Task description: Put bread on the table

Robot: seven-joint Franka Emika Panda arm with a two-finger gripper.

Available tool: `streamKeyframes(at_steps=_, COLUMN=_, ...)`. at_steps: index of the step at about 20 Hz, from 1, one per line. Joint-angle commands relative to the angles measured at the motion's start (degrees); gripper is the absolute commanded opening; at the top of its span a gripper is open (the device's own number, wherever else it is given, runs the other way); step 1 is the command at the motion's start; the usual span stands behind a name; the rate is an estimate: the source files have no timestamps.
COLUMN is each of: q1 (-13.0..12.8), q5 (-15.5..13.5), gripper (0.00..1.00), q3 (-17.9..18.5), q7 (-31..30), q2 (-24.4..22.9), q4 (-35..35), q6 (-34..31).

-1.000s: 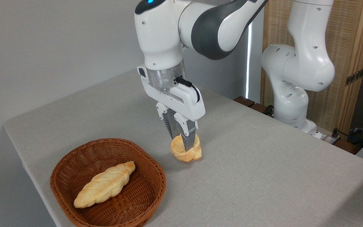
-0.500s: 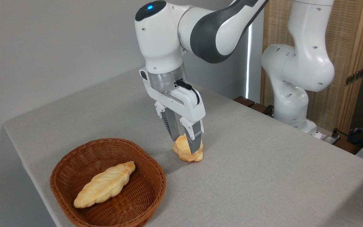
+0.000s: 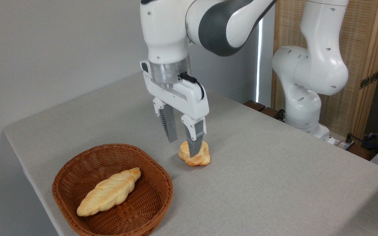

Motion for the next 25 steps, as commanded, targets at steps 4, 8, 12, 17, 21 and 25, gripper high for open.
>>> streamKeyframes(at_steps=4, q1=0.2, q5=-0.7, gripper=1.00, q3=0.7, q7=0.0, q2=-0.1, q4=4.8, q6=3.5)
streamKeyframes(at_steps=8, q1=0.6, q5=-0.7, gripper=1.00, q3=1.8, q7=0.1, q2=0.8, q4=5.1, q6=8.6)
streamKeyframes(at_steps=12, q1=0.6, q5=-0.8, gripper=1.00, q3=2.9, q7=0.3, q2=1.5, q4=5.9, q6=9.0)
streamKeyframes(at_steps=17, q1=0.6, q5=-0.8, gripper=1.00, q3=3.2, q7=0.6, q2=2.7, q4=6.0, q6=8.9)
streamKeyframes(at_steps=21, q1=0.6, q5=-0.8, gripper=1.00, q3=3.2, q7=0.5, q2=2.7, q4=6.1, q6=8.8)
streamKeyframes(at_steps=25, q1=0.6, q5=-0.9, gripper=1.00, q3=3.2, q7=0.5, q2=2.7, q4=6.1, q6=8.6)
